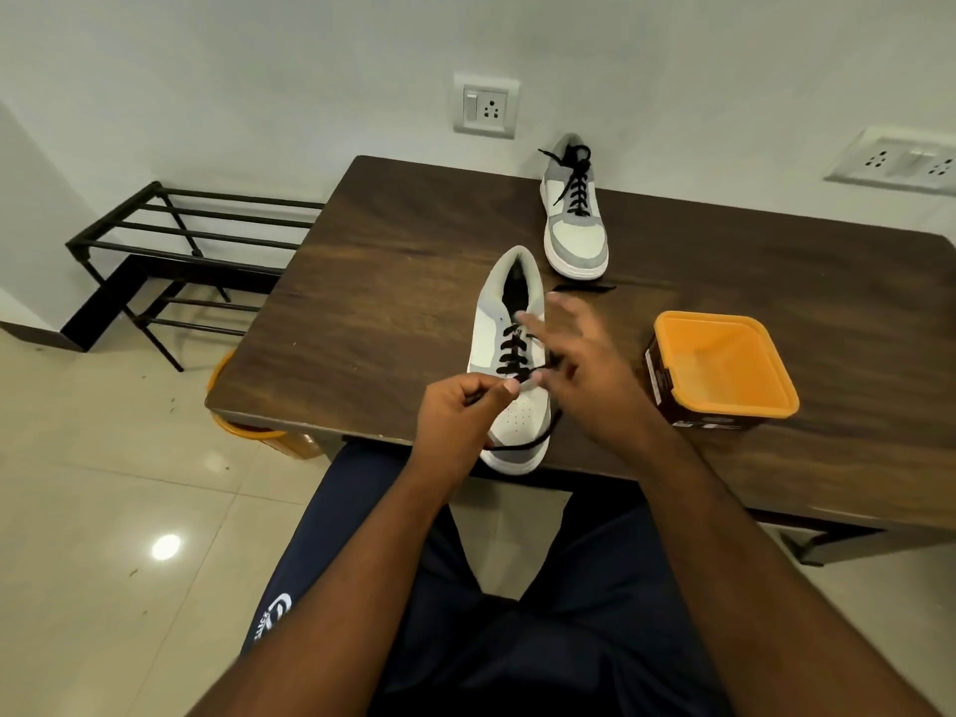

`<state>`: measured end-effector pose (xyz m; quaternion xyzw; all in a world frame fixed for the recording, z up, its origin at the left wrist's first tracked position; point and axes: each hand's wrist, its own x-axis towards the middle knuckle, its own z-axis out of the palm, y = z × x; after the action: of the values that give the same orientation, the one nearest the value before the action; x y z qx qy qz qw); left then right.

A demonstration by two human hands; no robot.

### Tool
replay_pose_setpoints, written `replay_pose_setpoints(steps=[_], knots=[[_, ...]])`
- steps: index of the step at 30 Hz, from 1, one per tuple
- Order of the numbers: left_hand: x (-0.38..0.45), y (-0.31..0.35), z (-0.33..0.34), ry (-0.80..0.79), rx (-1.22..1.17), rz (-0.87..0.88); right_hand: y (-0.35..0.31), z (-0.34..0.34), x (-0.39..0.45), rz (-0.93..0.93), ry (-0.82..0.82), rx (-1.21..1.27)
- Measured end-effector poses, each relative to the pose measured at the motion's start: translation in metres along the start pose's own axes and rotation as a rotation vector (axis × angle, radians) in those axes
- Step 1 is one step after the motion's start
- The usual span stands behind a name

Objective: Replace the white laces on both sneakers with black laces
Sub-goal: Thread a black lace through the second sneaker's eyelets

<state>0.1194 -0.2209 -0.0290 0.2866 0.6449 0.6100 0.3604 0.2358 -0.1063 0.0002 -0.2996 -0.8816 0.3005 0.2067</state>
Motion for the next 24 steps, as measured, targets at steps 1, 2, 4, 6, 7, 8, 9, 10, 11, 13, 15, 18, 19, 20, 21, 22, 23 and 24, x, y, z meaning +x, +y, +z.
replay_pose_setpoints(steps=[1, 2, 4, 6, 7, 8, 9, 10, 11, 13, 15, 18, 19, 20, 21, 22, 23, 24], knots=[[0.001, 0.003, -0.001, -0.028, 0.028, 0.017, -0.001, 0.004, 0.000, -0.040, -0.111, 0.029], [0.002, 0.004, -0.003, -0.040, 0.038, 0.030, -0.001, 0.005, -0.001, -0.034, -0.156, 0.095], [0.005, 0.006, -0.011, -0.007, 0.029, 0.042, 0.007, 0.002, -0.003, 0.107, -0.086, 0.297], [0.010, 0.004, -0.023, 0.083, 0.026, 0.049, 0.025, -0.006, -0.002, 0.213, 0.110, 0.271], [0.011, 0.003, -0.029, 0.127, 0.027, 0.051, 0.035, -0.011, -0.002, 0.255, 0.206, 0.186], [0.013, 0.002, -0.035, 0.163, 0.028, 0.055, 0.041, -0.016, -0.003, 0.296, 0.278, 0.095], [0.014, 0.002, -0.038, 0.181, 0.032, 0.055, 0.044, -0.019, -0.003, 0.308, 0.318, 0.021], [0.014, 0.002, -0.039, 0.183, 0.038, 0.053, 0.044, -0.019, -0.004, 0.269, 0.302, -0.034], [0.013, 0.004, -0.036, 0.165, 0.039, 0.053, 0.040, -0.016, -0.004, 0.194, 0.234, -0.069], [0.010, 0.008, -0.025, 0.097, 0.017, 0.069, 0.021, 0.004, -0.005, 0.095, -0.019, 0.002], [0.007, 0.011, -0.014, 0.036, -0.004, 0.108, 0.000, 0.023, -0.007, 0.110, -0.189, 0.234], [0.011, 0.009, -0.021, 0.017, 0.008, 0.104, 0.000, 0.025, -0.006, 0.264, -0.026, 0.531], [0.014, 0.007, -0.028, 0.028, 0.011, 0.081, 0.007, 0.019, -0.006, 0.334, 0.091, 0.530], [0.017, 0.004, -0.036, 0.048, 0.015, 0.057, 0.017, 0.013, -0.005, 0.395, 0.208, 0.521], [0.020, 0.002, -0.041, 0.066, 0.018, 0.045, 0.026, 0.006, -0.004, 0.435, 0.312, 0.502], [0.022, 0.001, -0.044, 0.079, 0.028, 0.040, 0.033, 0.001, -0.002, 0.453, 0.391, 0.453], [0.024, 0.001, -0.044, 0.082, 0.043, 0.040, 0.038, 0.000, -0.002, 0.451, 0.442, 0.382], [0.026, 0.003, -0.041, 0.080, 0.057, 0.043, 0.040, 0.002, -0.001, 0.433, 0.454, 0.319]])
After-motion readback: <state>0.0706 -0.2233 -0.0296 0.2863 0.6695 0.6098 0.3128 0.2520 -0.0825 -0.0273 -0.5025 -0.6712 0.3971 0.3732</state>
